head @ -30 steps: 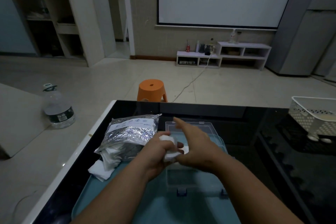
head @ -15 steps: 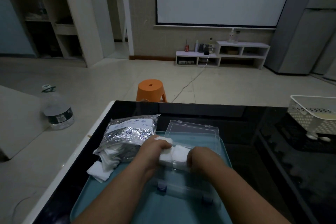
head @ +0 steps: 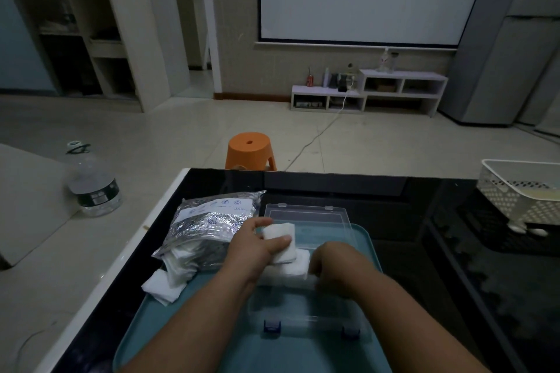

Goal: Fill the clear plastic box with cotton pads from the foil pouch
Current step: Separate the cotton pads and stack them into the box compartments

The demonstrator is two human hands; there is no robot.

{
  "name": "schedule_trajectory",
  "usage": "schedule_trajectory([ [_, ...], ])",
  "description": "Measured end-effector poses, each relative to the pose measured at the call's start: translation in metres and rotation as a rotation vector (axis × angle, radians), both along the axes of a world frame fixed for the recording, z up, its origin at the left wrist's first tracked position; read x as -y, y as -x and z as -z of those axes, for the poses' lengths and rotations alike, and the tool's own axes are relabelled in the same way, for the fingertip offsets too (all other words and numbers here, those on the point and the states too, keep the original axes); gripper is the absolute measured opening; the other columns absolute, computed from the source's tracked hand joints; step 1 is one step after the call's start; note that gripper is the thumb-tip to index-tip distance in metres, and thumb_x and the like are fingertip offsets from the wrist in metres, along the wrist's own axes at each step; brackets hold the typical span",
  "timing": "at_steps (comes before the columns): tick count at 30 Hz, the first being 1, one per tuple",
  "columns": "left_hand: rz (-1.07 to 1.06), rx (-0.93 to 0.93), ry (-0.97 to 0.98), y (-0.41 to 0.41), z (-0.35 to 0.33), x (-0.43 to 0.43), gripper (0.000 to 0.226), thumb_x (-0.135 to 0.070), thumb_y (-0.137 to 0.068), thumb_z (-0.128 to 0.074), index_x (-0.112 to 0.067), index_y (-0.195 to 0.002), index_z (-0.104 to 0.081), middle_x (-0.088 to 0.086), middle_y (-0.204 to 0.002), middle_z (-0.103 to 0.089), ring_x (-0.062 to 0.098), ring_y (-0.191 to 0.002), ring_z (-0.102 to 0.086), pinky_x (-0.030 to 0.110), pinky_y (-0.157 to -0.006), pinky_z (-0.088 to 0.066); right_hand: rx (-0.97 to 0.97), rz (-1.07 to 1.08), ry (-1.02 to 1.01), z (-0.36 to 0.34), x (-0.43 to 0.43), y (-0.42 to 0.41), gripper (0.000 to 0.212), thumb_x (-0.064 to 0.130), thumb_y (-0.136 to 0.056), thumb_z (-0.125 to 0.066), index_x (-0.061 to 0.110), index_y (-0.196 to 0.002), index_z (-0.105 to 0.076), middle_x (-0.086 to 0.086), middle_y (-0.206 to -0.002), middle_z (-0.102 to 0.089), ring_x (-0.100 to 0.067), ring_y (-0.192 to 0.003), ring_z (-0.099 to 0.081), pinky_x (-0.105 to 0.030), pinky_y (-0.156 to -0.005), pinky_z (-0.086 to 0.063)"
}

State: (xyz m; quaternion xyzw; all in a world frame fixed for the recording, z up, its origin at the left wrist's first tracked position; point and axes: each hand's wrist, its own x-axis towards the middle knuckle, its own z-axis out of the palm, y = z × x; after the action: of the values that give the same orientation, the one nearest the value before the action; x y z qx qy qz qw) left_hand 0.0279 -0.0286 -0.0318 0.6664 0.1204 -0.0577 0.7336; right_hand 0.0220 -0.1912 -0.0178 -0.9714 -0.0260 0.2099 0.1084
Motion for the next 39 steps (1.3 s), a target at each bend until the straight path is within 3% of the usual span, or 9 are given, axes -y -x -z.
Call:
schedule_trajectory([
  [6, 0.044, 0.009, -0.12, 0.001, -0.005, 0.011, 0.045, 0.002, -0.079, -0.062, -0.023, -0.116, -0.053, 0.006, -0.104, -0.058, 0.03, -0.091, -0.064, 0.05, -0.083, -0.057, 0.204, 0.299, -0.421, -0.015, 0.027, 0.0, 0.021, 0.017, -0.089, -0.063, 0.024, -0.109, -0.059, -0.002, -0.107, -0.063, -0.013, -0.091, -0.061, -0.032, -0.083, -0.054],
  [10, 0.152, 0.04, -0.157, 0.0, -0.004, 0.015, 0.048, -0.002, -0.085, -0.066, -0.025, -0.122, -0.047, 0.01, -0.11, -0.066, 0.026, -0.088, -0.07, 0.04, -0.074, -0.061, 0.021, 0.443, -0.808, -0.017, 0.024, 0.005, 0.018, 0.022, -0.091, -0.063, 0.019, -0.105, -0.051, -0.011, -0.104, -0.064, -0.017, -0.081, -0.061, -0.028, -0.068, -0.053],
  [13, 0.195, 0.056, -0.161, -0.002, -0.002, 0.021, 0.05, -0.005, -0.084, -0.069, -0.025, -0.124, -0.046, 0.012, -0.104, -0.067, 0.027, -0.087, -0.07, 0.044, -0.077, -0.06, -0.043, 0.442, -0.864, -0.016, 0.024, 0.007, 0.023, 0.019, -0.09, -0.065, 0.017, -0.107, -0.049, -0.013, -0.103, -0.065, -0.019, -0.08, -0.065, -0.028, -0.067, -0.056],
  [18, 0.172, 0.195, -0.431, -0.002, 0.003, 0.03, 0.028, -0.017, -0.081, -0.075, -0.021, -0.09, -0.048, 0.002, -0.09, -0.064, 0.015, -0.076, -0.064, 0.031, -0.066, -0.055, 0.003, 0.457, -0.793, -0.017, 0.03, 0.004, 0.016, 0.004, -0.086, -0.064, 0.011, -0.094, -0.053, -0.014, -0.1, -0.064, -0.02, -0.076, -0.064, -0.021, -0.057, -0.053],
  [21, 0.236, 0.294, -0.66, -0.001, 0.008, 0.036, 0.017, -0.02, -0.081, -0.074, -0.022, -0.076, -0.057, -0.007, -0.076, -0.065, 0.009, -0.068, -0.062, 0.026, -0.065, -0.051, 0.049, 0.417, -0.653, -0.016, 0.032, 0.004, 0.012, 0.005, -0.088, -0.062, 0.015, -0.085, -0.055, -0.006, -0.093, -0.059, -0.017, -0.077, -0.06, -0.022, -0.062, -0.053],
  [24, 0.334, 0.36, -0.85, 0.003, 0.011, 0.042, 0.005, -0.025, -0.084, -0.068, -0.029, -0.083, -0.066, -0.013, -0.083, -0.066, 0.009, -0.078, -0.061, 0.025, -0.071, -0.046, 0.131, 0.389, -0.468, -0.013, 0.033, 0.002, 0.013, 0.01, -0.091, -0.059, 0.02, -0.083, -0.057, 0.002, -0.089, -0.053, -0.017, -0.085, -0.058, -0.03, -0.08, -0.056],
  [30, 0.396, 0.424, -1.112, 0.005, 0.016, 0.041, 0.022, -0.029, -0.09, -0.052, -0.032, -0.104, -0.068, -0.009, -0.108, -0.07, 0.017, -0.108, -0.052, 0.031, -0.09, -0.044, 0.052, 0.367, -0.347, -0.002, 0.028, -0.002, 0.007, 0.012, -0.089, -0.063, 0.018, -0.092, -0.066, -0.003, -0.093, -0.063, -0.016, -0.084, -0.062, -0.033, -0.083, -0.057],
  [34, 0.421, 0.477, -1.229, 0.006, 0.023, 0.041, 0.025, -0.032, -0.093, -0.05, -0.031, -0.112, -0.065, -0.008, -0.123, -0.057, 0.019, -0.117, -0.044, 0.03, -0.096, -0.037, 0.029, 0.352, -0.241, 0.005, 0.024, -0.01, 0.008, 0.017, -0.088, -0.064, 0.019, -0.094, -0.067, -0.002, -0.096, -0.065, -0.017, -0.09, -0.062, -0.037, -0.088, -0.055],
  [39, 0.516, 0.51, -1.244, 0.006, 0.025, 0.04, 0.03, -0.026, -0.087, -0.047, -0.025, -0.104, -0.072, -0.007, -0.115, -0.057, 0.017, -0.109, -0.046, 0.032, -0.093, -0.038, 0.068, 0.281, -0.03, 0.014, 0.017, -0.011, 0.016, 0.015, -0.085, -0.064, 0.022, -0.099, -0.067, -0.002, -0.096, -0.066, -0.02, -0.087, -0.063, -0.039, -0.083, -0.055],
])
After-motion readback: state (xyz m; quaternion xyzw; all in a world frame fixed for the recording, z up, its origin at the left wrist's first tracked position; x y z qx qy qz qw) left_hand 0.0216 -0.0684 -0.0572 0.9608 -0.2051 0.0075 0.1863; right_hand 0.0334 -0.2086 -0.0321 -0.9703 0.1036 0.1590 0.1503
